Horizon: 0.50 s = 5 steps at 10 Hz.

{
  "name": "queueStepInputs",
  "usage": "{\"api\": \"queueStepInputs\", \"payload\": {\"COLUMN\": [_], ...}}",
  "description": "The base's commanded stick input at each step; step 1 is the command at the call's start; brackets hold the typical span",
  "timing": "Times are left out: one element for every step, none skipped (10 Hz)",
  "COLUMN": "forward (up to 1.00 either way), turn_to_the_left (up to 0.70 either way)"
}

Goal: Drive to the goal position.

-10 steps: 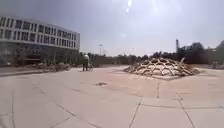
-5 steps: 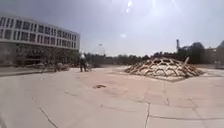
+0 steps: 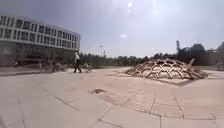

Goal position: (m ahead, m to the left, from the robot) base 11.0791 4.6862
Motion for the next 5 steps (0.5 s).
{"api": "queueStepInputs", "payload": {"forward": [0.7, 0.7, 0.7, 0.7, 0.7], "turn_to_the_left": [0.0, 0.0, 0.0, 0.0, 0.0]}}
